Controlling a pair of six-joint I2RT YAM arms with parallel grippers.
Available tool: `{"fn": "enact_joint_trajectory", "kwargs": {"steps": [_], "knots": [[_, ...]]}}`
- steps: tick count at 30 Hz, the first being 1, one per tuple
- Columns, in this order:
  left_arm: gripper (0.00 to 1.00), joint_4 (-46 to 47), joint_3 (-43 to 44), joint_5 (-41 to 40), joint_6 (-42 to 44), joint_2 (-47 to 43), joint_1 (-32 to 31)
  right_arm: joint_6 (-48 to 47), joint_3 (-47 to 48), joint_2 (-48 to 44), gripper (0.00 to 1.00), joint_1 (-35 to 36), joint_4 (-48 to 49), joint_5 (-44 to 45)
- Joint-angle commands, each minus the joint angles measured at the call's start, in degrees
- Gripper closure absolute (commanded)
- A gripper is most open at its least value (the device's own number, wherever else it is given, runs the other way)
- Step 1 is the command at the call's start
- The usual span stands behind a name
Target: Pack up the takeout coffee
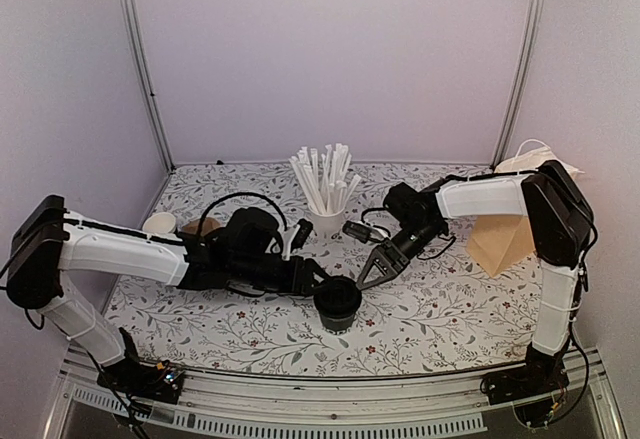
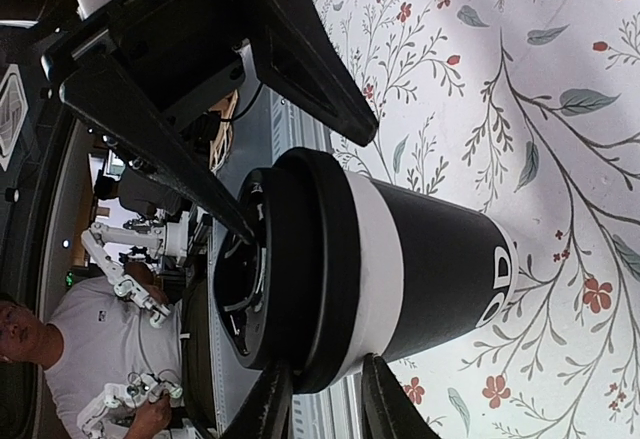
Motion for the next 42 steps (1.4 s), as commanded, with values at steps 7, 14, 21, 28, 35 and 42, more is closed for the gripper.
{"fn": "enact_joint_trajectory", "kwargs": {"steps": [7,14,21,28,35,42], "knots": [[0.53,-3.3,-5.9,0.5,-1.1,4.6,-0.1,3.4,-2.6,6.9,0.84,0.6,3.1,13.1],[0.56,-1.0,-9.4,1.5,-3.9,5.6,0.7,5.0,-3.5,8.4,0.87,0.6,3.6,16.7],[0.57,-0.5,-10.7,1.3,-3.0,9.4,1.0,3.6,-3.0,8.2,0.87,0.6,3.0,16.4],[0.58,4.4,-14.1,1.3,-3.4,11.3,1.2,1.0,-2.5,6.0,0.87,0.6,1.8,12.5],[0.59,3.2,-10.7,-1.5,1.9,6.6,0.3,-3.4,-0.1,3.3,0.86,0.6,-1.6,5.9],[0.58,0.2,-6.7,-5.5,6.7,0.7,-0.7,-8.7,1.5,1.2,0.8,0.6,-6.4,-4.6]]}}
